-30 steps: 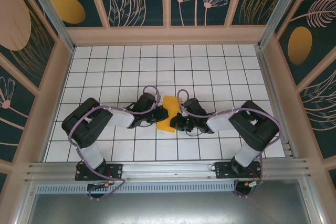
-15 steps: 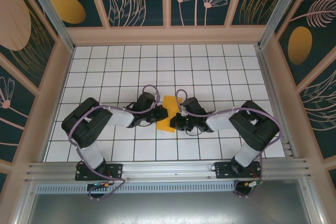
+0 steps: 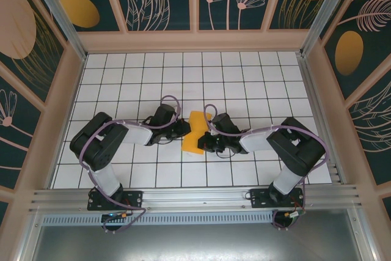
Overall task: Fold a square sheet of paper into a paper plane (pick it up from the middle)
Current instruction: Fold the triangle a second time at the center of the table.
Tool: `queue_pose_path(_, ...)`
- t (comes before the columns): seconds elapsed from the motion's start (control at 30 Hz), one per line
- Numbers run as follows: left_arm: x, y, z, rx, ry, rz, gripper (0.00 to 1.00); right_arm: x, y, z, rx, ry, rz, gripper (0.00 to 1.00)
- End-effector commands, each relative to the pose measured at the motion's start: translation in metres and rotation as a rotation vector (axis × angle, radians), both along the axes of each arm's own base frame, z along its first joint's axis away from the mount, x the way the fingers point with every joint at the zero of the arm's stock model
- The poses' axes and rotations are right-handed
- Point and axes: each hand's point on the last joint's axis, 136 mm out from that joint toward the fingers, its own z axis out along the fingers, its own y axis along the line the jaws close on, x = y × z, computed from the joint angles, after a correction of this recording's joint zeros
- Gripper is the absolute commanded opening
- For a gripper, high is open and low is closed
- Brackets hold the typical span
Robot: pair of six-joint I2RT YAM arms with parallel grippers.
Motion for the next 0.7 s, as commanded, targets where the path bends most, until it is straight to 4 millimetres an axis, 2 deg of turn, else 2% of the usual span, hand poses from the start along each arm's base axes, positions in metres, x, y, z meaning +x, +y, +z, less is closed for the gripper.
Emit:
queue_pose_path(0.0, 0.016, 0.037, -0.026, 0.151, 0.001, 0.087, 0.11, -0.046, -0.044, -0.049, -0.215, 0.171, 0.02, 0.0)
queue_pose_path(0.13, 0.025, 0.046, -0.03, 0.206, 0.01, 0.094, 0.11, -0.045, -0.043, -0.047, -0.208, 0.162, 0.022, 0.0)
queue_pose_path(0.33, 0.041, 0.044, 0.004, 0.22, -0.054, 0.084, 0.14, -0.04, -0.036, -0.04, -0.183, 0.14, 0.031, 0.0)
queue_pose_path(0.4, 0.039, 0.042, 0.017, 0.189, -0.073, 0.079, 0.15, -0.037, -0.033, -0.039, -0.18, 0.134, 0.031, 0.0)
queue_pose_path(0.53, 0.018, 0.012, 0.051, -0.037, -0.105, -0.02, 0.17, -0.03, -0.026, -0.034, -0.156, 0.122, 0.026, 0.0)
queue_pose_path(0.67, -0.01, -0.023, 0.054, -0.128, -0.08, -0.159, 0.17, -0.023, -0.017, -0.026, -0.12, 0.101, 0.021, 0.0)
